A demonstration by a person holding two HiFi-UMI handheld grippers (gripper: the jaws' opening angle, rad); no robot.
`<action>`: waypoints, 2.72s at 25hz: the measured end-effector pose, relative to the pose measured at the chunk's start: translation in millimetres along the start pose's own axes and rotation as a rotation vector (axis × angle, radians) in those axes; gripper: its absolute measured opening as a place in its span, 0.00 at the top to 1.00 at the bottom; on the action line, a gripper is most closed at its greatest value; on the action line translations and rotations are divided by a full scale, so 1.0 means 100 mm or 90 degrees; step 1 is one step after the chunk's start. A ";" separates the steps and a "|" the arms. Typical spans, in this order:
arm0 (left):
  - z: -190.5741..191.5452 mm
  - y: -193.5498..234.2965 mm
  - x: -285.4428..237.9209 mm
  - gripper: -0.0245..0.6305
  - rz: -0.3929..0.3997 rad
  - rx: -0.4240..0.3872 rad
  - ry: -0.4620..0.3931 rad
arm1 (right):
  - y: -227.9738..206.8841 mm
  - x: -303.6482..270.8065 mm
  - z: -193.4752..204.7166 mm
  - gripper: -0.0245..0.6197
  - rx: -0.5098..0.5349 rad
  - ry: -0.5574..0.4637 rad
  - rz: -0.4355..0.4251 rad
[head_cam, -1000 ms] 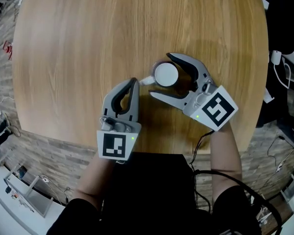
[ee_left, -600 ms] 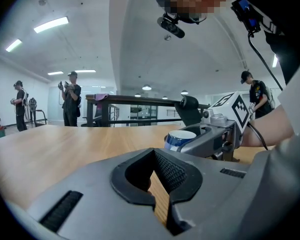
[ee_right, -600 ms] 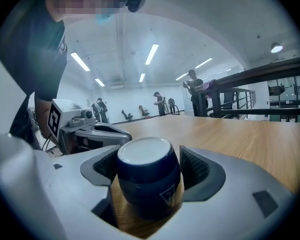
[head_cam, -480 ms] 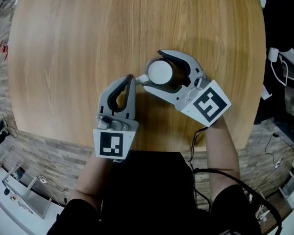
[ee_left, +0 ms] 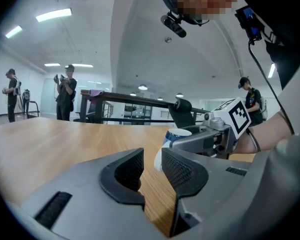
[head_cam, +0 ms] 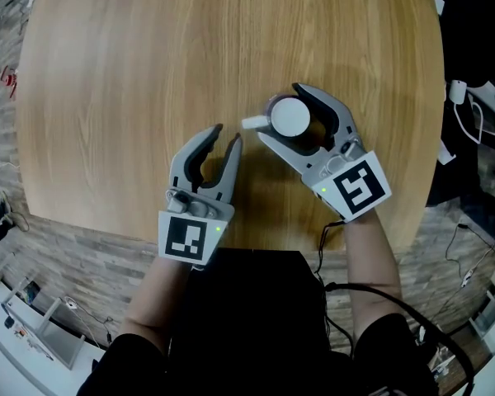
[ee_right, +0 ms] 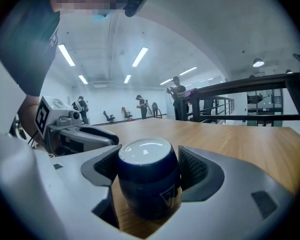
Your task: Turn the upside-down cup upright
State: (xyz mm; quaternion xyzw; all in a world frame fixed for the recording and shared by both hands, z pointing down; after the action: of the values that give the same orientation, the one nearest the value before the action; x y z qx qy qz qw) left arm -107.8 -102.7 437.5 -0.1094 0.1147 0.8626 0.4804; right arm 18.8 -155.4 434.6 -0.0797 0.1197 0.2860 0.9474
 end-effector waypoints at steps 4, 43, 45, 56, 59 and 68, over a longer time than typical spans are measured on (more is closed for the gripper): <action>0.08 -0.25 -0.05 0.65 0.086 -0.007 0.013 | -0.08 0.13 -0.07 0.43 -0.019 -0.030 0.045; -0.18 -0.59 -0.07 0.87 0.468 0.133 -0.135 | 0.00 0.55 -0.36 0.43 -0.189 -0.176 -0.222; -0.17 -0.62 -0.06 0.88 0.471 0.110 -0.124 | 0.01 0.55 -0.34 0.43 -0.185 -0.165 -0.235; -0.12 -0.63 -0.01 0.91 0.455 0.026 -0.084 | -0.07 0.53 -0.20 0.43 -0.180 -0.133 -0.205; -0.10 -0.59 -0.03 0.91 0.437 0.015 -0.063 | -0.16 0.58 -0.17 0.43 -0.160 -0.118 -0.157; -0.11 -0.52 -0.13 0.91 0.399 -0.110 0.028 | 0.00 0.62 0.08 0.43 0.062 0.090 -0.108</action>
State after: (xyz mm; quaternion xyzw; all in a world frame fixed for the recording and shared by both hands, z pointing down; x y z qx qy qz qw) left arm -56.1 -89.9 426.5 -0.1279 0.0798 0.9725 0.1778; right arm 70.6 -121.0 424.9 -0.0636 0.1929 0.1925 0.9601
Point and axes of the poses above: the fingertips, and each gripper's own axes: x backward along the fingers, y to its left, z out of its underside, the point moved 5 cm from there along x, backward along the fingers
